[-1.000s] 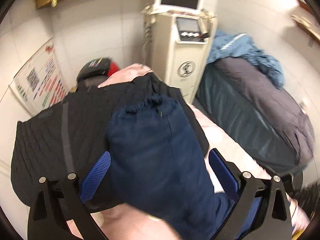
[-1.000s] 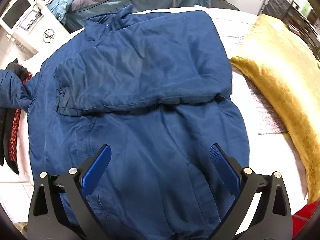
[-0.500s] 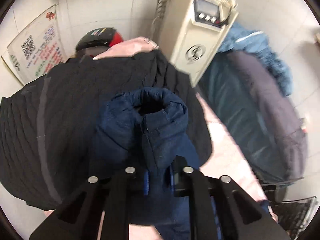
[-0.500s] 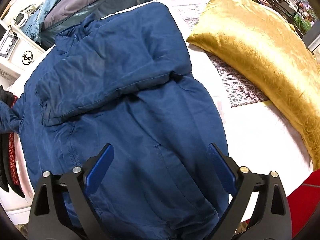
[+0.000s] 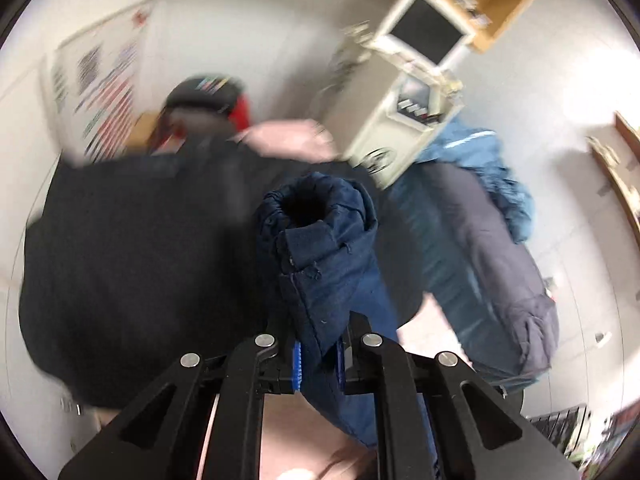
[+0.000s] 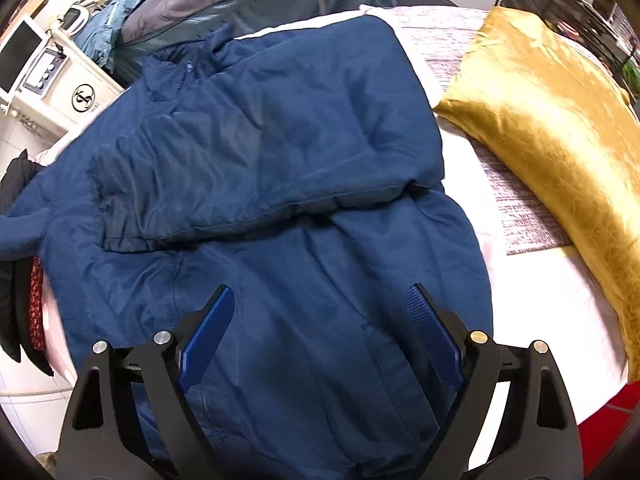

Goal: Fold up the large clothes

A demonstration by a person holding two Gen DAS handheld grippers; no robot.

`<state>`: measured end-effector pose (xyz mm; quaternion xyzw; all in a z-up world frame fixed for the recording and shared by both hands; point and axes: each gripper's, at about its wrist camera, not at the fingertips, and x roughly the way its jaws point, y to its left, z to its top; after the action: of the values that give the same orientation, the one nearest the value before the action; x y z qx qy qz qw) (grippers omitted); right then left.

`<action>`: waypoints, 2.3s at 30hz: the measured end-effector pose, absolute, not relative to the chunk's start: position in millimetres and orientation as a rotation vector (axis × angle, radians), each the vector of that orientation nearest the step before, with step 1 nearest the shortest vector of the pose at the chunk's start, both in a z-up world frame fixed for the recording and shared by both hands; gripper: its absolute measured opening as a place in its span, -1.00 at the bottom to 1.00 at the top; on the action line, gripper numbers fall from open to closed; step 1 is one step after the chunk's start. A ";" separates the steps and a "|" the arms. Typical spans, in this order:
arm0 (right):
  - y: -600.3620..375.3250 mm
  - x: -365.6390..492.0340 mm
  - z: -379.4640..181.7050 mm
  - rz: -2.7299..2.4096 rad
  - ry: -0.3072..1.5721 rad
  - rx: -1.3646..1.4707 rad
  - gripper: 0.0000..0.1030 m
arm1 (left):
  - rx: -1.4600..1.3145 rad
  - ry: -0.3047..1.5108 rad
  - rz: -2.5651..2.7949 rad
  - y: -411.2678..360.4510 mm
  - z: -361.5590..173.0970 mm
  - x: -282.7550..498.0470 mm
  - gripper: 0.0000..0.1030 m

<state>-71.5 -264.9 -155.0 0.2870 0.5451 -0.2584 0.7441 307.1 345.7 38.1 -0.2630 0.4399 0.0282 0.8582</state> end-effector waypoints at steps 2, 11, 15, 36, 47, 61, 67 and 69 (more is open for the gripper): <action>-266.4 -71.6 -154.1 -0.560 1.189 0.629 0.69 | -0.561 0.931 0.093 345.9 24.0 298.0 -0.79; -279.2 -82.0 -158.7 -0.569 1.167 0.677 0.69 | -0.253 0.800 -0.184 190.4 107.0 309.2 -0.79; -285.2 -90.8 -157.9 -0.579 1.146 0.703 0.69 | -0.124 0.761 -0.431 66.0 128.4 292.9 -0.79; -321.6 -176.2 -169.4 -0.767 1.119 0.877 0.69 | 0.473 1.164 -0.770 -298.1 -135.5 96.6 -0.57; -328.3 -134.3 -165.9 -0.692 1.131 0.827 0.69 | 0.319 1.040 -0.991 -249.5 -63.8 80.4 0.86; -305.3 65.6 -149.4 -0.355 1.140 0.622 0.35 | 0.236 1.052 -0.406 -54.4 -83.8 201.1 0.87; -317.2 97.4 -186.1 -0.392 1.242 0.593 -0.67 | 0.276 1.074 -0.408 -62.9 -95.8 211.6 0.87; -320.6 86.6 -177.7 -0.422 1.186 0.587 -0.69 | 0.290 1.068 -0.416 -71.4 -96.0 210.5 0.87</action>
<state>86.6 -320.6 -177.7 0.2703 0.5467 -0.1942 0.7683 210.5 -71.4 -96.0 0.1368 0.5036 -0.1962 0.8301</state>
